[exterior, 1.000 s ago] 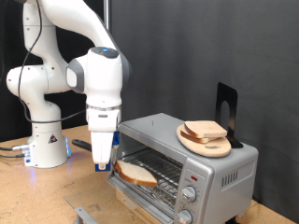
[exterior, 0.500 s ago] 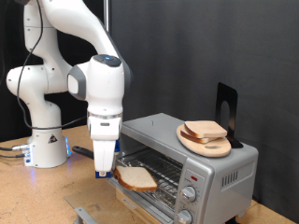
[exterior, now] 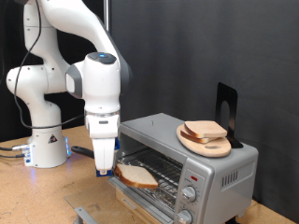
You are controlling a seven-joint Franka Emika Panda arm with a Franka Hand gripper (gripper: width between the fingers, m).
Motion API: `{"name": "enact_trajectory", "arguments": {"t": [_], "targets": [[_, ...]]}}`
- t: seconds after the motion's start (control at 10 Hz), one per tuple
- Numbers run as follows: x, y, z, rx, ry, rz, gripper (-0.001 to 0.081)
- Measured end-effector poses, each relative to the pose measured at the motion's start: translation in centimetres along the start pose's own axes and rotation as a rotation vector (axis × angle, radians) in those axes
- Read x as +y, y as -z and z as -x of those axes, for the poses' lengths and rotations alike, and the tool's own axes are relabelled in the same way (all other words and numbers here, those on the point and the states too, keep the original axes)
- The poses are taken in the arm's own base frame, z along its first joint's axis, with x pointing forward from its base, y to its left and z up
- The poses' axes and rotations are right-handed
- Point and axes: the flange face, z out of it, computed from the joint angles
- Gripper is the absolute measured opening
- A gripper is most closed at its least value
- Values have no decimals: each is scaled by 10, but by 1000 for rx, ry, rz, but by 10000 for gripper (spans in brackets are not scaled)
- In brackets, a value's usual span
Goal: Make a piece of toast with the oven
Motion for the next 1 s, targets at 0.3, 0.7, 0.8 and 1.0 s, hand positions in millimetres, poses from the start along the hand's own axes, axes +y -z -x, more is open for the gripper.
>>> {"name": "enact_trajectory", "arguments": {"t": [0.3,0.7,0.8,1.0], "targets": [[-9,5,-4,17,-6,-16,391],[-39,5,-11,25,44,19,391],[-44,2,-9,18,61,32,391],[-48,-7,0,6,86,55,391]]}}
